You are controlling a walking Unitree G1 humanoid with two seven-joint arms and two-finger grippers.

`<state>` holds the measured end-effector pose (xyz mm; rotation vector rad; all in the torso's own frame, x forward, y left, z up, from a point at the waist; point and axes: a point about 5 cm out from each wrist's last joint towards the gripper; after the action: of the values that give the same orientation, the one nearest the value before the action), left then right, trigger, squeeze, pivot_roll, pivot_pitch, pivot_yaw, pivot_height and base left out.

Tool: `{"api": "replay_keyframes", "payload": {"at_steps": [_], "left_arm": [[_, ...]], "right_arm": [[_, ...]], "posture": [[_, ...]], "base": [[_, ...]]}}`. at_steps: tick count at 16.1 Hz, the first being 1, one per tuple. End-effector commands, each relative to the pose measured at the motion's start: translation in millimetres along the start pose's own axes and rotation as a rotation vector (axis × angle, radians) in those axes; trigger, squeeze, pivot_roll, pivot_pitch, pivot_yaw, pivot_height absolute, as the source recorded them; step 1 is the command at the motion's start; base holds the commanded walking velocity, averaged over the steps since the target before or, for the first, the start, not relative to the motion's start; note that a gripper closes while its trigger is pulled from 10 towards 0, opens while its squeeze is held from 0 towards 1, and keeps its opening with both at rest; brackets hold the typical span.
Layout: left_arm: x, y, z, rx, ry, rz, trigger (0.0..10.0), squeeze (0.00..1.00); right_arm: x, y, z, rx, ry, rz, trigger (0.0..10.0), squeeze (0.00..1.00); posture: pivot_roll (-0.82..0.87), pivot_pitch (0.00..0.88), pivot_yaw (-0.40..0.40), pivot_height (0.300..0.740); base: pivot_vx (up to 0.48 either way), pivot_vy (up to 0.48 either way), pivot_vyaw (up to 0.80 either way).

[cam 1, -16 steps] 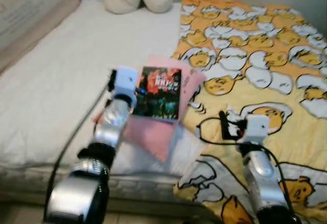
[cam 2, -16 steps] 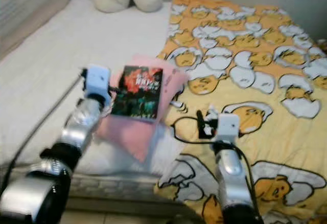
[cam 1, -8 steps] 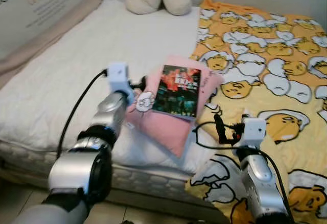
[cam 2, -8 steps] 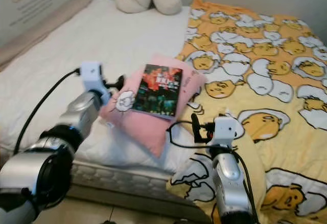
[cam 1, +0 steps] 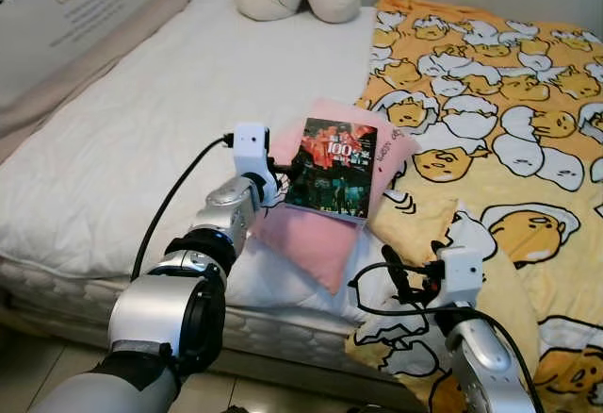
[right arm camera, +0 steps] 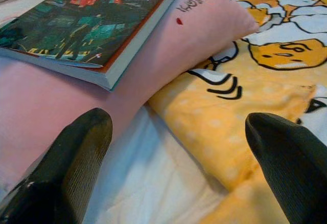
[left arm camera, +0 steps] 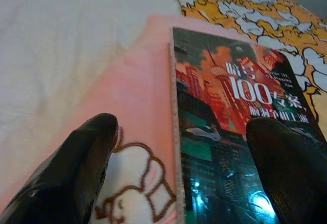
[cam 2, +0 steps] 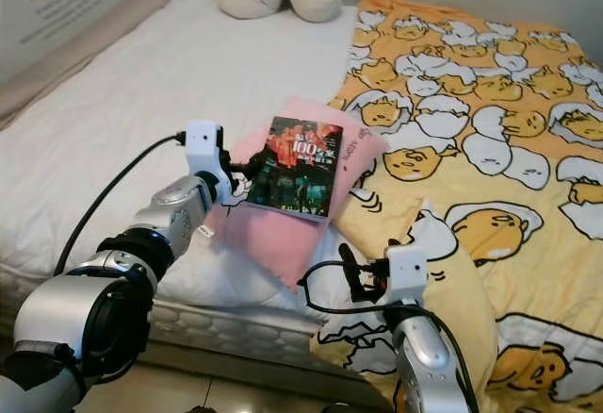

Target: Clean up the room

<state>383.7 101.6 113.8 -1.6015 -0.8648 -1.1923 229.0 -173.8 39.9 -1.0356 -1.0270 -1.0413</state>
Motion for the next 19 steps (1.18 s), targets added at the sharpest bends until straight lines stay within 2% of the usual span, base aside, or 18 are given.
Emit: {"api": "replay_keyframes", "payload": {"at_steps": [1, 4, 9, 13, 19], "left_arm": [[8, 2.6, -3.5, 0.001, 0.000, -0.007, 10.0, 0.00], [8, 4.4, -10.7, -0.018, 0.031, -0.003, 10.0, 0.00], [-10, 3.4, -20.7, -0.021, 0.065, 0.049, 10.0, 0.00], [-20, 1.6, -20.1, 0.009, 0.129, 0.086, 10.0, 0.00], [-31, -0.5, -20.6, 0.024, 0.139, 0.122, 10.0, 0.00]], "right_arm": [[3, -5.4, -5.1, -0.012, -0.011, 0.005, 10.0, 0.00], [3, -14.5, -13.8, -0.037, -0.025, 0.020, 10.0, 0.00], [7, -20.2, -22.3, -0.067, -0.012, 0.022, 10.0, 0.00], [9, -18.9, -19.0, -0.073, -0.008, 0.015, 10.0, 0.00], [8, -23.5, -15.6, -0.022, -0.012, 0.039, 10.0, 0.00]], "posture": [[-0.23, 0.000, 0.046, 0.740], [-0.24, 0.000, 0.054, 0.740], [-0.25, 0.000, 0.066, 0.740], [-0.26, 0.000, 0.075, 0.740], [-0.27, 0.000, 0.073, 0.740]], "base": [[0.000, 0.000, 0.00], [0.000, 0.000, 0.00], [0.000, 0.000, 0.00], [0.000, 0.000, 0.00], [0.000, 0.000, 0.00]]}}
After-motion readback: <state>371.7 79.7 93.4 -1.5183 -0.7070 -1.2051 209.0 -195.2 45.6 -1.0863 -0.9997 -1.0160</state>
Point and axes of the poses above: a point about 5 cm out from each wrist's last joint towards the gripper, its own y axis pointing out of the wrist towards the gripper, its own x axis along the axis of the wrist's last joint, z = x × y, and after that the axes turned 8 degrees about y, right-handed
